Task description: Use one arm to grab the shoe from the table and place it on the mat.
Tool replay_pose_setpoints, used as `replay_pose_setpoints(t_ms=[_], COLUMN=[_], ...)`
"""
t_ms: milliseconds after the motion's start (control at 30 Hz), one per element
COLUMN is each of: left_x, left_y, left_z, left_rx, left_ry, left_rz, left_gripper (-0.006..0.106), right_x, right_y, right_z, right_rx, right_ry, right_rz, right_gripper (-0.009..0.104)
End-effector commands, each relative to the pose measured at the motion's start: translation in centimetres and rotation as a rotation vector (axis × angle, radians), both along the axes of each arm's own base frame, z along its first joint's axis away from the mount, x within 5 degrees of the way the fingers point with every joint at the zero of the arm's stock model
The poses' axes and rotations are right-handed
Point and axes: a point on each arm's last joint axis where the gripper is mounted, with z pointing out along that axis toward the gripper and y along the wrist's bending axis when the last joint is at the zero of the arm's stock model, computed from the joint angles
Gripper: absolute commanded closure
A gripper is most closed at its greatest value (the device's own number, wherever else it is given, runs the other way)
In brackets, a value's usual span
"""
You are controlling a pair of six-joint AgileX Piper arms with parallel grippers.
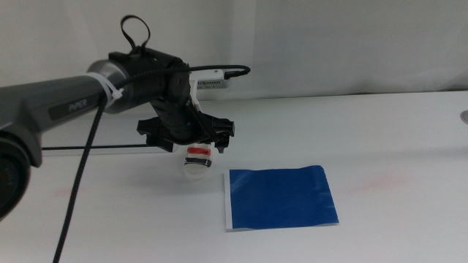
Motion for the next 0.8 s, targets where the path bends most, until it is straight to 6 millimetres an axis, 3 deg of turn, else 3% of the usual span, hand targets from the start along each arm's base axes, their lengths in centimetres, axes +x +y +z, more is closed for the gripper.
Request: replay_pose_setpoints(t_ms=[0, 367, 567, 767], left_x=[0.4, 1.1, 1.2, 1.3], left_y=[-0.6, -0.9, -0.9, -1.0], left_z=[-0.3, -2.4, -3.9, -4.2], left_rx=[-0.017, -0.028, -0.017, -0.016], left_ry=[-0.026, -0.039, -0.008, -0.016], left_rz=[0.004, 0.013, 0.020, 0.016], left_gripper=[0.012, 0.012, 0.022, 0.025], right_x=[-0.1, -0.1, -0.1, -0.1], right_y=[0.0, 0.0, 0.0, 0.0], right_z=[-1.2, -1.2, -1.2, -1.2], right_rx=[-0.011, -0.013, -0.011, -0.011], right_ry=[0.022, 0.022, 0.022, 0.025], right_rz=[-0.003, -0.003, -0.004, -0.003], right_gripper=[0.097, 0.097, 0.097, 0.097])
